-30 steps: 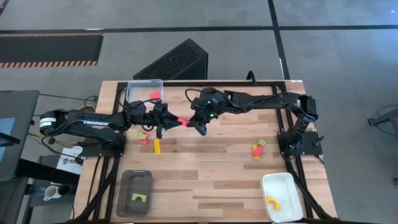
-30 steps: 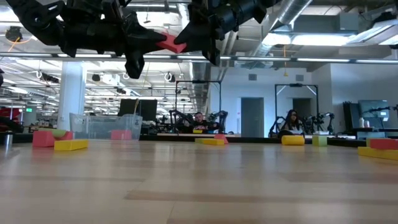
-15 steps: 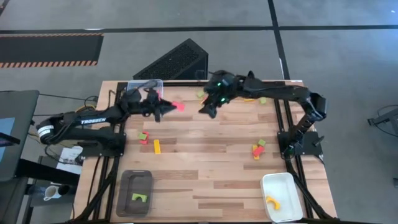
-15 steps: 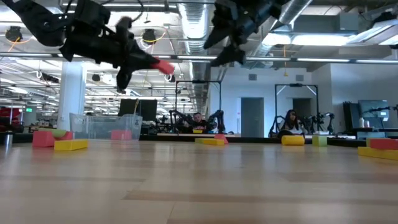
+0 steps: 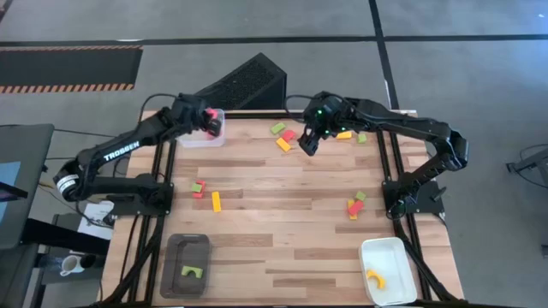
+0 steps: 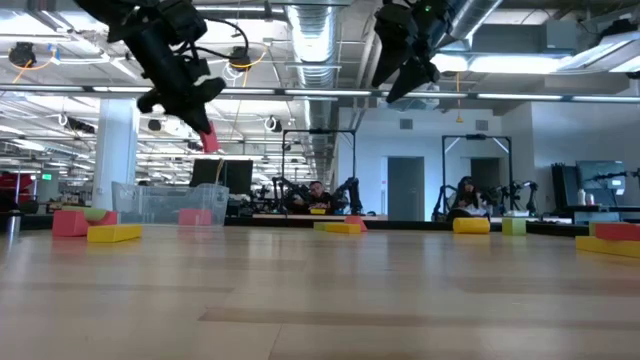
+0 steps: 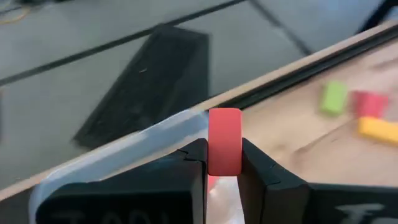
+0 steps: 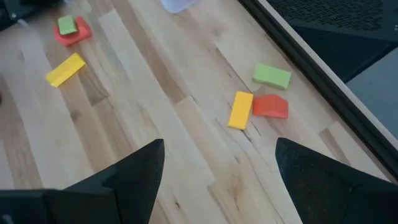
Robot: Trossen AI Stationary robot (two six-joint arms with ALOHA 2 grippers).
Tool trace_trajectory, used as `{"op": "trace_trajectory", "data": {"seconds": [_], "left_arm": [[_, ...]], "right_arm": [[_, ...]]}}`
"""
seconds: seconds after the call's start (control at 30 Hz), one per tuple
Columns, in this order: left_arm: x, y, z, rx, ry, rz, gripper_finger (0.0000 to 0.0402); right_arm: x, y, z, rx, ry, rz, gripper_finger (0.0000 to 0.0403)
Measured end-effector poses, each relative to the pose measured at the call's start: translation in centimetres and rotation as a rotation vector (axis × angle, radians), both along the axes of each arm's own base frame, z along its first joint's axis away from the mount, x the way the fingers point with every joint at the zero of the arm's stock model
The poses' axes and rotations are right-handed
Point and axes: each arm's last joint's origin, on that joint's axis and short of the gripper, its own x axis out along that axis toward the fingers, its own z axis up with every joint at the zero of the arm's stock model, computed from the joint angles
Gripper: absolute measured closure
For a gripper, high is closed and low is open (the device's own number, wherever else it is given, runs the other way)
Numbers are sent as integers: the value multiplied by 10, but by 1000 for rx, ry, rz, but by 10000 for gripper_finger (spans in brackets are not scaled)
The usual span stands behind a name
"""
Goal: Sort & place blocks by color
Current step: Put the orange block into the white transparent bin, then put the green block into the black transparent bin
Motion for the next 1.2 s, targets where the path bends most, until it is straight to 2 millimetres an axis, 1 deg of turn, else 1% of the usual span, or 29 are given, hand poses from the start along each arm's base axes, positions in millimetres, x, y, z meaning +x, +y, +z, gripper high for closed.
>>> {"op": "trace_trajectory", "data": {"seconds": [0.1,0.2,0.3,0.47,0.53,0.6,0.77,0.9,0.97,1.03,1.2], "left_arm": [[-11,0,-5,-55,76,97,378],[-19,2,-13,-110,105,142,378],[-22,4,-22,-161,110,151,378],[-23,7,-23,-162,103,159,375],[-23,7,-23,-164,103,158,356],[-24,7,-23,-161,116,160,328],[-25,8,-23,-147,139,165,254],[-26,9,-23,-138,151,180,209],[-26,8,-21,-165,139,155,194],[-24,7,-14,-191,111,105,185],[-13,-1,4,-238,39,-18,182]], "right_arm": [[2,0,-2,-12,16,23,75],[6,1,-6,-21,21,41,75],[5,-1,-8,-17,36,38,75],[6,-2,-6,-24,25,39,75],[5,-2,-6,-22,29,38,75],[5,-1,-7,-15,37,38,75],[6,9,-9,-4,63,65,75],[7,16,-10,0,75,88,75],[7,19,-10,4,86,100,75],[6,22,-12,12,110,106,75],[2,25,-15,35,163,106,75]]}}
